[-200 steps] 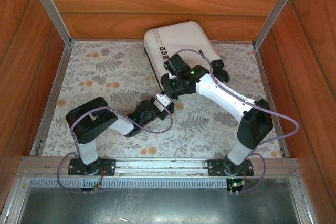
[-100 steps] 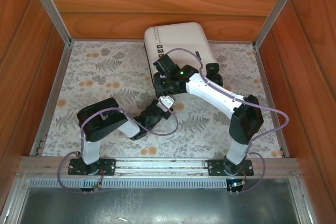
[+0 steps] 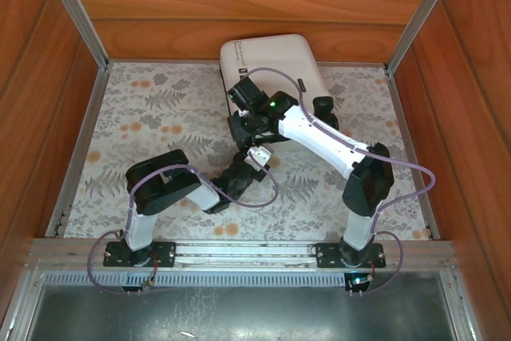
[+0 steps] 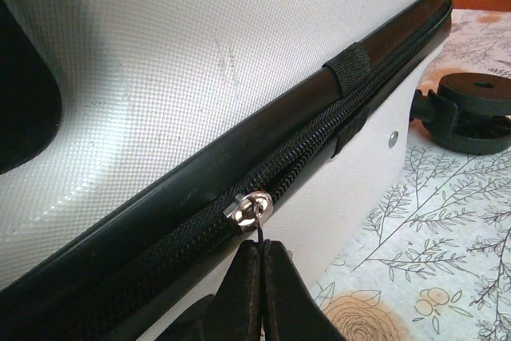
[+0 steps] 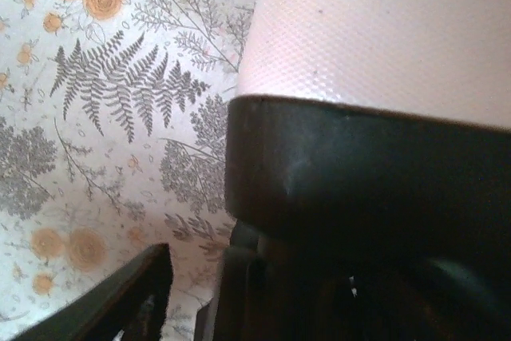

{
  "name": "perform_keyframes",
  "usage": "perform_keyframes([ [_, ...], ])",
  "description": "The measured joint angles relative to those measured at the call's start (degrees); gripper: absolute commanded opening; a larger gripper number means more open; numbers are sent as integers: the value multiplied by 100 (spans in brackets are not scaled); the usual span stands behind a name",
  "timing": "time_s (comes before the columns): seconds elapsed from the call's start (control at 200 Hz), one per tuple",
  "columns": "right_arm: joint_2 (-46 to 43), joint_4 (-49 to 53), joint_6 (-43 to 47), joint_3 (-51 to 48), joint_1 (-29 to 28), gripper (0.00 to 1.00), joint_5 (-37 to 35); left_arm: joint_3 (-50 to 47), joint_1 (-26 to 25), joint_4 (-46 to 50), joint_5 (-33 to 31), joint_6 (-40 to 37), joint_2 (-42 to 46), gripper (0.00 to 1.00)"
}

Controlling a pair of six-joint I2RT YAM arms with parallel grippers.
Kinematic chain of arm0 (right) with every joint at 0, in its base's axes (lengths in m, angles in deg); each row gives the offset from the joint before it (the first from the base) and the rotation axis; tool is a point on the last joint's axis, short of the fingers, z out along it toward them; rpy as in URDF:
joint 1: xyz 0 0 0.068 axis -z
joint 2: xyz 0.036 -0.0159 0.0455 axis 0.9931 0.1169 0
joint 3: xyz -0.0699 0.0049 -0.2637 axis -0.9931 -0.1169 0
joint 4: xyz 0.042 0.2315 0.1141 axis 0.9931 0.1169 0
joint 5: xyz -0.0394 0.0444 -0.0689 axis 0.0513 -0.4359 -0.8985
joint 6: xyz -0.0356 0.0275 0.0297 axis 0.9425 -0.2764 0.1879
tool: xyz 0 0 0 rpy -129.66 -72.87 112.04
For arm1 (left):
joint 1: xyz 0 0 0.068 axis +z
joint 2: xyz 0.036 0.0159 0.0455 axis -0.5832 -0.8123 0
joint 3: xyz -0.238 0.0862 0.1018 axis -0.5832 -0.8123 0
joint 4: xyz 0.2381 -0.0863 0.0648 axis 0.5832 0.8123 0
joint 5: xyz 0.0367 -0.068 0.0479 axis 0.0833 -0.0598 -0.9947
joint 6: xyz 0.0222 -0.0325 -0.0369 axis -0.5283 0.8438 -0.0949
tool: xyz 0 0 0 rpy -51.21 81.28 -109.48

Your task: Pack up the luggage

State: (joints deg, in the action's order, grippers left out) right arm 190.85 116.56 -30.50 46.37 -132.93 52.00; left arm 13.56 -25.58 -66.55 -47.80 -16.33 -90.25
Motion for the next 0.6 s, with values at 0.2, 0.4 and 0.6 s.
perform_keyframes([
  [0.2, -1373, 363, 330, -505, 232, 83, -673, 42, -144, -9, 125, 0, -24, 0],
  [0.4, -2885, 323, 590, -1443, 1469, 84, -833, 55, -214, -13, 192, 2, -33, 0],
  [0.6, -2894, 208, 1303, -2317, 2225, 84, -704, 55, -214, -15, 188, 24, -33, 0],
])
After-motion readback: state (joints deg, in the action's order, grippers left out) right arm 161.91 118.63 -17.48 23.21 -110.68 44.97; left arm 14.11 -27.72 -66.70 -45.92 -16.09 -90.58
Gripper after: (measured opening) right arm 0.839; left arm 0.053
